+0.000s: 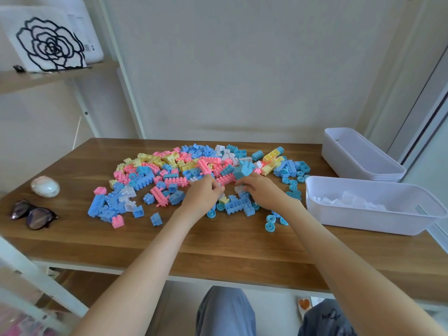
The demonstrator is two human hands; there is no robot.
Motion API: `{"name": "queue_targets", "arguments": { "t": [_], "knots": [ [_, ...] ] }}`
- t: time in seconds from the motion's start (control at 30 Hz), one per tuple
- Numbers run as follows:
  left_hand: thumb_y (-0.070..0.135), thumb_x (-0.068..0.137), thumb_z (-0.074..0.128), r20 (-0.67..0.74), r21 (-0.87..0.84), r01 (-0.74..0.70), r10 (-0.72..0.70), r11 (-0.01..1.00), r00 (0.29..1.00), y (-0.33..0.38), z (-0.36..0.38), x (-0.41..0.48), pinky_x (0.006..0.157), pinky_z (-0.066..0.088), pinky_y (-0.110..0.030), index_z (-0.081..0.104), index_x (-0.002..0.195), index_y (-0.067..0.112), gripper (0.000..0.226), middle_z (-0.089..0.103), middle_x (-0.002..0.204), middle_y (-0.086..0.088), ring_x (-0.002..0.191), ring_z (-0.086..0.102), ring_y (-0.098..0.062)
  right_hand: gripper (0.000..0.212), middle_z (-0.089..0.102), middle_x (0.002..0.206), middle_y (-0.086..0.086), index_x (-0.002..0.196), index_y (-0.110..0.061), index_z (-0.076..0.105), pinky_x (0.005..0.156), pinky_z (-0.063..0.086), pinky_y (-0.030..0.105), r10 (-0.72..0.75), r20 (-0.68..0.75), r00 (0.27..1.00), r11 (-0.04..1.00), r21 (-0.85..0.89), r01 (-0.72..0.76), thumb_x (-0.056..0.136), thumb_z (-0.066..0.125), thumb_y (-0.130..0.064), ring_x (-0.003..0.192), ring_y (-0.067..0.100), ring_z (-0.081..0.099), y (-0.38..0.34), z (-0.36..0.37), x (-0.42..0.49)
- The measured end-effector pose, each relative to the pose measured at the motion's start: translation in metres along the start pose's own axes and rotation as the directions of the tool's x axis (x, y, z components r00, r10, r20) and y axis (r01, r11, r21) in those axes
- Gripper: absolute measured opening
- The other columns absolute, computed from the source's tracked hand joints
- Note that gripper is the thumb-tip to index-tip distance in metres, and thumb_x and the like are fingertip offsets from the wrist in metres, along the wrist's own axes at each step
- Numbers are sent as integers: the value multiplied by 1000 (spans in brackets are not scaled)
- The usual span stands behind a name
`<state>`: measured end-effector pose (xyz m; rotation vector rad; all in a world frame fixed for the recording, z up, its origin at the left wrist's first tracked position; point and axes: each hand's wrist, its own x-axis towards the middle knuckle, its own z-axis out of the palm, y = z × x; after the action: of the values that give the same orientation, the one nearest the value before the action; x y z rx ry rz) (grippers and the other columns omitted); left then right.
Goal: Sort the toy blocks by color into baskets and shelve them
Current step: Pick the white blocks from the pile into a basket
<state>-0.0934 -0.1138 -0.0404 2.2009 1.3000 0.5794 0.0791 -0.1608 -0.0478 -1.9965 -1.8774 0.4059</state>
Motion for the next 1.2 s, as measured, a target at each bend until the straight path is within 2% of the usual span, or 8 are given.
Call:
{"name": "queue_targets", "arguments": {
  "t": [0.1,0.2,0.37,0.47,0.63,0.73,1.03,1.2],
  "knots": [
    [29,98,48,-73,-11,22,-23,1000,997,2,-4,3,51,31,-21,42,82,13,24,42,64,1,54,39,-9,31,50,125,5,127,-20,52,88,41,24,21,33,999,1000,9,-21,100,39,-14,108,17,50,-1,-1,1],
    [24,98,49,-133,21,17,-15,1000,991,-1,-6,7,51,31,-20,50,105,3,23,42,65,1,56,41,-10,22,55,117,4,116,-19,53,82,45,26,41,42,998,998,54,-43,98,43,-11,99,16,53,-1,-3,1],
    [23,95,54,-60,216,-42,57,975,997,-10,2,6,79,41,-27,57,111,18,17,51,113,-6,101,50,-20,13,59,107,4,99,-19,51,69,48,28,75,37,996,994,77,-78,94,48,-8,87,19,56,4,-5,-3],
    [27,93,56,-65,258,-36,54,966,996,-9,5,6,82,36,-28,59,110,22,18,49,115,-6,112,45,-23,23,60,107,5,102,-18,53,73,50,30,47,23,999,998,43,-48,91,44,0,89,19,57,5,-7,-8],
    [31,90,61,-9,290,1,2,957,1000,-8,4,6,87,44,-37,66,91,13,18,55,114,-10,113,48,-28,32,56,114,0,107,-20,59,84,50,30,24,60,998,999,-48,-22,92,41,1,99,17,54,5,-10,-10],
    [33,90,61,16,307,19,-26,952,1000,-7,6,9,83,49,-39,67,70,10,31,63,100,-12,108,53,-29,29,56,116,2,102,-20,60,83,50,30,32,40,999,995,-93,-28,92,41,0,99,18,53,4,-12,-13],
    [20,95,52,-201,340,-40,114,940,973,17,14,7,77,51,-29,65,94,9,17,62,97,-6,90,57,-19,33,60,100,3,108,-12,59,61,38,16,8,-189,982,997,72,6,89,35,3,79,15,51,-1,-71,-39],
    [19,97,47,-327,248,-165,243,955,913,59,9,5,75,49,-28,60,93,9,17,61,88,0,85,56,-15,35,58,77,1,103,-19,61,48,32,16,144,-269,952,988,84,-126,94,32,0,55,12,43,35,-100,-64]
  ]
}}
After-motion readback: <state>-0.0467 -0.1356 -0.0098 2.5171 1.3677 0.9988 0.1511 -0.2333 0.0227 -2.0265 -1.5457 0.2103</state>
